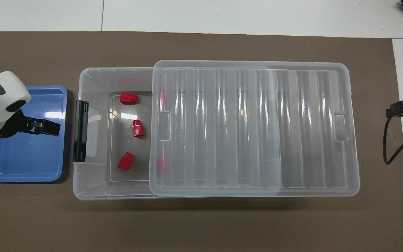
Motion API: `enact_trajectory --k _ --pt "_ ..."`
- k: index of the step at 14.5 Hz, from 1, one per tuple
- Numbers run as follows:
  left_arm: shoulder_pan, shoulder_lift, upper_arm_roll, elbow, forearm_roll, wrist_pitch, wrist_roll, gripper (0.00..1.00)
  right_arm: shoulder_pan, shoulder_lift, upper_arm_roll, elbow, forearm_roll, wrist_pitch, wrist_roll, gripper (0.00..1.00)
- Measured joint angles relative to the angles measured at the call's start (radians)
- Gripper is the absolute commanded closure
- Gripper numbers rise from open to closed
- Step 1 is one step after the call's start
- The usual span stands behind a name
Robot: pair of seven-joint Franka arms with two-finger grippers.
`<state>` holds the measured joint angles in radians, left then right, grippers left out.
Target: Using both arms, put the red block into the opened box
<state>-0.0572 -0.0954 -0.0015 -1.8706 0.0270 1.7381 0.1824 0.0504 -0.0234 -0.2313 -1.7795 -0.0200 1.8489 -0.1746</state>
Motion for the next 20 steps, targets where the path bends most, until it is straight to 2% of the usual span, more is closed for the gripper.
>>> enact_trajectory --k 3,6,10,13,16,20 --pt "0.0 0.004 0.08 0.021 0.0 0.003 0.08 0.0 -0.04 0.027 -0.001 -0.055 0.0 0.111 -0.079 1.0" --pt "-0.004 0.025 0.091 0.028 -0.001 0.003 0.087 0.0 -0.052 0.059 0.0 -0.108 0.001 0.213 -0.113 1.0" --pt "-0.077 0.061 0.083 0.089 -0.001 -0.007 0.049 0.0 -0.049 0.106 0.009 -0.116 0.07 0.252 -0.186 1.0" --pt "-0.121 0.079 0.082 0.099 -0.001 0.001 -0.008 0.0 -0.046 0.134 0.013 -0.116 0.153 0.276 -0.248 1.0" --pt "-0.125 0.101 0.081 0.12 -0.001 -0.013 -0.012 0.0 -0.043 0.146 0.028 -0.116 0.173 0.288 -0.25 1.0" --pt "-0.126 0.104 0.073 0.185 -0.001 -0.095 -0.012 0.0 -0.043 0.151 0.059 -0.116 0.197 0.294 -0.25 1.0"
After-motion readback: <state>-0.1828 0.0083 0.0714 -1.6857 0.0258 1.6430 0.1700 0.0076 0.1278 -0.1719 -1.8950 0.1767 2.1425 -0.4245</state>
